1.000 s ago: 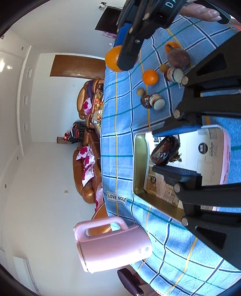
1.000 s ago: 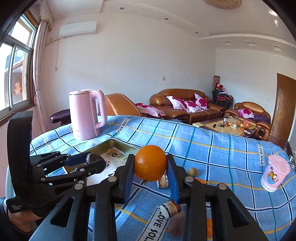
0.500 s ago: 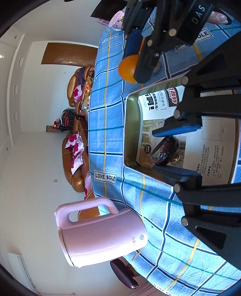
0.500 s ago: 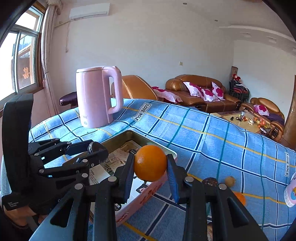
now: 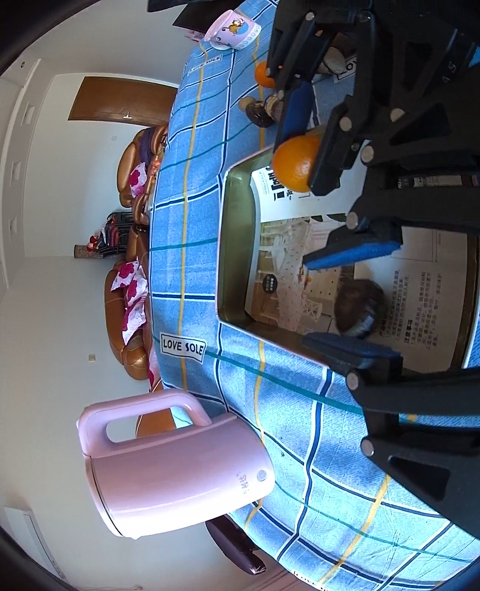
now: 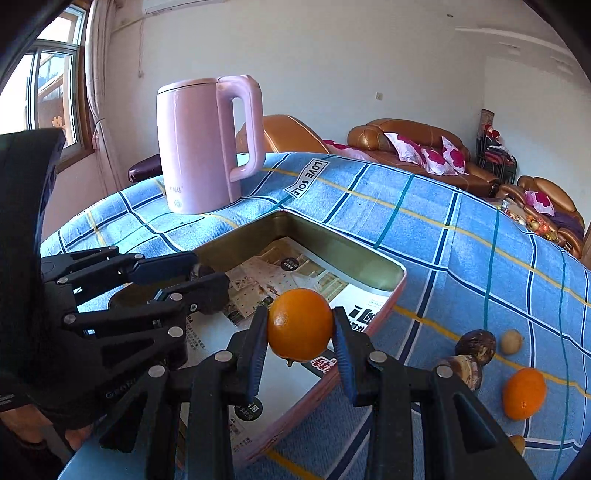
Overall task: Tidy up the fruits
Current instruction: 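Open the left gripper over the tin while right releases the orange into it, then grasp a second orange with the right gripper while left approaches the purple fruit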
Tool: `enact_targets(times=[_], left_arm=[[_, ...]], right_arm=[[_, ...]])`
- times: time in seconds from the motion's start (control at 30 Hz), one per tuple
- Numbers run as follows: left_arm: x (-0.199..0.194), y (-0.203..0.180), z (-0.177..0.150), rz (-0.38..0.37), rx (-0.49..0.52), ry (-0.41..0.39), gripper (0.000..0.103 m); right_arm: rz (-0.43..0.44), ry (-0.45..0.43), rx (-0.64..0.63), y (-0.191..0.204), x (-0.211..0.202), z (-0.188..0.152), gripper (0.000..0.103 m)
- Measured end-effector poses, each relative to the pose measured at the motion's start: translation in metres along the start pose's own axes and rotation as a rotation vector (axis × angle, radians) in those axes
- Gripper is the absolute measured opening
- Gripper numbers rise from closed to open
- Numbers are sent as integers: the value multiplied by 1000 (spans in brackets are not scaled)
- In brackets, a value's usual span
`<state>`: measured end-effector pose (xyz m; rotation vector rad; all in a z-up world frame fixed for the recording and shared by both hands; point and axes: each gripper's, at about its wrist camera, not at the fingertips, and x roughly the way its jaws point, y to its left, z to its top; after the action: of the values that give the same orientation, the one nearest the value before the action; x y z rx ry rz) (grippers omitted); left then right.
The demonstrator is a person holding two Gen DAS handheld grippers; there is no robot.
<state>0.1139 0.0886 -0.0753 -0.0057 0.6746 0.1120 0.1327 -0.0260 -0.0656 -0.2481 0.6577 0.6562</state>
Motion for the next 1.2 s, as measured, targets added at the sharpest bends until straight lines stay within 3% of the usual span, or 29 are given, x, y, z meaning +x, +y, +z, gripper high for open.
enact_targets(times=[0.1,0.3,0.33,0.57,0.93,1.07,1.2], left_arm=[[0,2,0,2,-12,1,43],[-12,5,-3,-19,-44,-23,64],[-16,4,-3,-20,-47,-35,71],[-43,-22,-1,-112,-50,-95,92],[-53,-109,-11,-256,69,-65,92],[-52,-138,-16,-290,115,-49,92],[-53,-161,-22,-309,161,-42,92]], right_arm=[[-3,0,-4,1,0,-1,38],[-18,-23,7,-3,-13,-3,50],[-30,-29,9,-4,-17,-4,53],[-99,-77,57,-21,-58,-27,65],[-322,-71,206,-95,-139,-97,66],[-402,-27,297,-129,-146,-113,66],[-402,13,338,-143,-139,-119,66]])
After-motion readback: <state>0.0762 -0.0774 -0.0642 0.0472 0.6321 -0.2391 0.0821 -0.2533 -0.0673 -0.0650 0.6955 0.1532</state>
